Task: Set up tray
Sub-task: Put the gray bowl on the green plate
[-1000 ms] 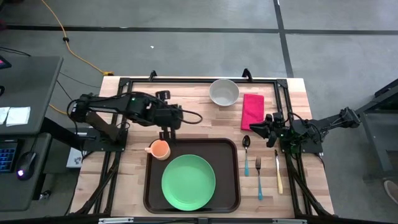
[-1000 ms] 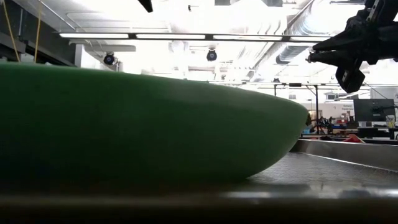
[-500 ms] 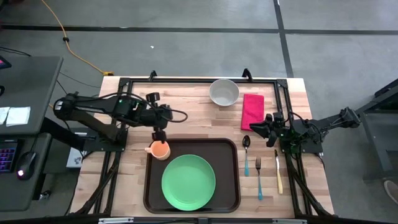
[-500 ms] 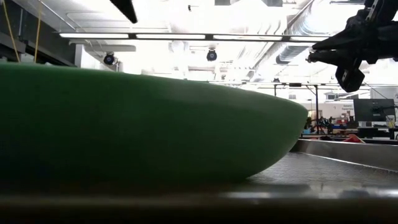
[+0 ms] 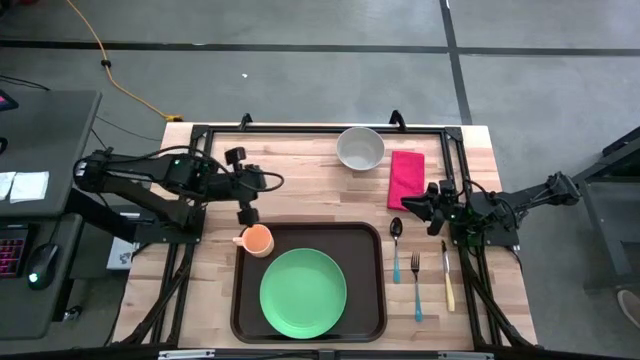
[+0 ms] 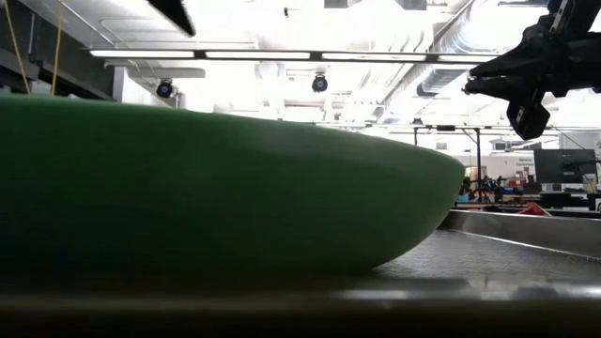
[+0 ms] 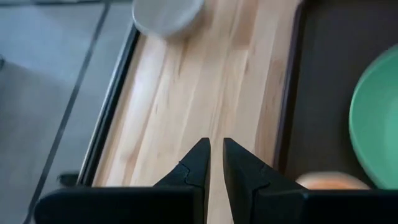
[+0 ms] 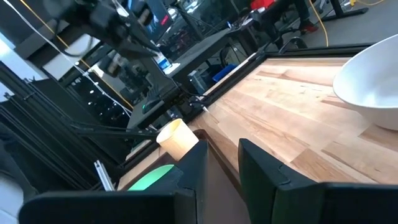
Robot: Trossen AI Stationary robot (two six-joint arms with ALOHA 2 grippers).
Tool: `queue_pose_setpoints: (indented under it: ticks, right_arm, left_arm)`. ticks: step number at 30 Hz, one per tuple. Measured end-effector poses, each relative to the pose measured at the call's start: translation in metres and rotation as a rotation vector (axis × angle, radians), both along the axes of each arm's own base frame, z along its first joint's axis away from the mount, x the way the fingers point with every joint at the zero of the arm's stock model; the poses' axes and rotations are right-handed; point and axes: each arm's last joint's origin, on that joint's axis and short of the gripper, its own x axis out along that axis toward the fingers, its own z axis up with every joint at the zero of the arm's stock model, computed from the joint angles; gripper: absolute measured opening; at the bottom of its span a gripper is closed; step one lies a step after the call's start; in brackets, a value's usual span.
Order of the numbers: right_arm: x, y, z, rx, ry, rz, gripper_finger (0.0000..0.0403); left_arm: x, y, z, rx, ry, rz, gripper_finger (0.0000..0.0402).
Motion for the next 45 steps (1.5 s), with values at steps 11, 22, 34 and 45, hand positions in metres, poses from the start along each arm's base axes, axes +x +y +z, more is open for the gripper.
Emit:
queue_pose_setpoints:
  ticks: [11, 22, 34, 45]
  right_arm:
    - [0.000, 0.000, 0.000, -0.002, 0.003, -0.005, 0.0067]
    - [0.000, 0.000, 0.000, 0.002, 0.001, 0.013, 0.0067]
    - [0.000, 0.000, 0.000, 0.003, -0.003, 0.013, 0.0067]
    - [0.000, 0.001, 0.000, 0.002, -0.004, 0.014, 0.0067]
  left_arm:
    - [-0.009, 0.001, -0.020, -0.034, -0.049, -0.030, 0.0074]
    - [-0.021, 0.001, -0.041, -0.069, -0.125, -0.069, 0.0074]
    - [-0.045, 0.005, -0.028, -0.046, -0.197, -0.106, 0.0074]
    - [-0.055, 0.006, -0.022, -0.046, -0.215, -0.180, 0.0074]
